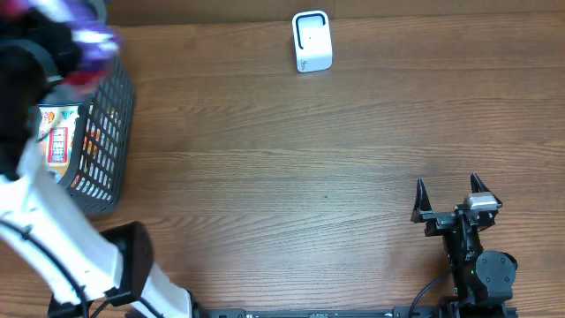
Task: Scan the item barcode
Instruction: 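Lift the pink pack out and carry it toward the white scanner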
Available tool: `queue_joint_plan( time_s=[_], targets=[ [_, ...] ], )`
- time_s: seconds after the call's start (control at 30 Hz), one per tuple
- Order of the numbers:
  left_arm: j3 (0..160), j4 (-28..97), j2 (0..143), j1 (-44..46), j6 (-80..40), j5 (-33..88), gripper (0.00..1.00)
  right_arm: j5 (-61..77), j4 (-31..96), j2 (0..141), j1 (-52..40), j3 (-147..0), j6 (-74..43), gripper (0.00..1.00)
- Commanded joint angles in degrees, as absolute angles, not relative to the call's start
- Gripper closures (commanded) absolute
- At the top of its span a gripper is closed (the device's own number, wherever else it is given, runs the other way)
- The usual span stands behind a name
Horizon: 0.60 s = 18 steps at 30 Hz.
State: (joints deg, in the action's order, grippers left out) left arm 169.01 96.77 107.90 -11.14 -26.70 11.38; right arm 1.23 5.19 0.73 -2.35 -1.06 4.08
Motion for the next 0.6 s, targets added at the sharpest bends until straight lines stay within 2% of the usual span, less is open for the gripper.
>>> queue_joint_plan(
  time_s=[0.0, 0.27, 0.43, 0.57],
  targets=[
    [166.76, 96.79, 108.64, -2.00, -23.20, 13.96, 0.96, 0.95, 4.82, 0.16, -2.39, -0.49, 4.14, 0.00],
    [150.91, 96.79, 110.63, 15.94, -24.51, 1.45, 0.96, 0.95, 4.82, 0.16, -2.39, -0.49, 4.16, 0.00],
    [136.20, 95.70, 112.81, 22.39, -33.41, -7.05, 0.96, 0.95, 4.82, 0.16, -2.39, -0.49, 4.16, 0.00],
    [124.68, 89.80, 115.55, 25.69, -34.76, -7.88, 0.96, 0.95, 4.82, 0.16, -2.39, -0.49, 4.14, 0.00]
  ],
)
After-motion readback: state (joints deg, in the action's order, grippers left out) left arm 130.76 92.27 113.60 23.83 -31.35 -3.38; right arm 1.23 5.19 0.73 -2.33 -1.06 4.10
